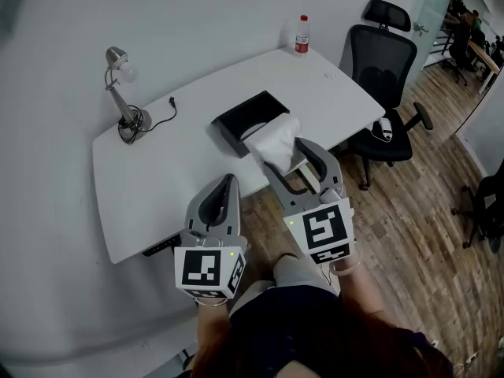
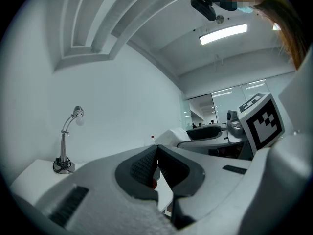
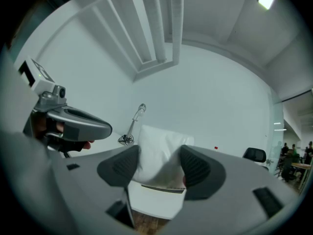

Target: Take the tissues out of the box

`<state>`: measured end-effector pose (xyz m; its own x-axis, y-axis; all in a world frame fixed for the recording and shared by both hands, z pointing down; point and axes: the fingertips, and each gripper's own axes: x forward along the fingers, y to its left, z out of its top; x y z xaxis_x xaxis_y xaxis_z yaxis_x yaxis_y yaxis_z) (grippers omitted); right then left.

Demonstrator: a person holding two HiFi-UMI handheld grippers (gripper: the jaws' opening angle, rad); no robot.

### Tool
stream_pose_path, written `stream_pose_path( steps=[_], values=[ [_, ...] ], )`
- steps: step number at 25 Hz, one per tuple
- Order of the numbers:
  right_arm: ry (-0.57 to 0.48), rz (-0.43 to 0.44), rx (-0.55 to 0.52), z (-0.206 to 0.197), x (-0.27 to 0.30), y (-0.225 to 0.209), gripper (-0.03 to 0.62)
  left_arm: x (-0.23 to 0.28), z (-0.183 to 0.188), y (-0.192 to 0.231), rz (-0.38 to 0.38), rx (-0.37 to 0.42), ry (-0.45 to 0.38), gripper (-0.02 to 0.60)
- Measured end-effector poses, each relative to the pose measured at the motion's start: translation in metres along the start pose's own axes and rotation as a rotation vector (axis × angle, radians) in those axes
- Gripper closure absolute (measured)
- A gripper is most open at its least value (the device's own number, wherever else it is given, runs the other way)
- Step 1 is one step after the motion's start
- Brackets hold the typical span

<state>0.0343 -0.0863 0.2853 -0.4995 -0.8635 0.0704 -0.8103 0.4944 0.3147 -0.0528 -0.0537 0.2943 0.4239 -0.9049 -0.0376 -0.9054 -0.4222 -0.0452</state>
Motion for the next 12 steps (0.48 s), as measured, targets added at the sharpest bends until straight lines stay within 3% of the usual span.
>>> stream_pose_path(
  steps=[12],
  values=[
    [-0.039,0.010,-0.031,0.006,-0.033,-0.007,0.310,0.000,0.011,-0.023,0.026,0.013,-0.026,0.557]
  ],
)
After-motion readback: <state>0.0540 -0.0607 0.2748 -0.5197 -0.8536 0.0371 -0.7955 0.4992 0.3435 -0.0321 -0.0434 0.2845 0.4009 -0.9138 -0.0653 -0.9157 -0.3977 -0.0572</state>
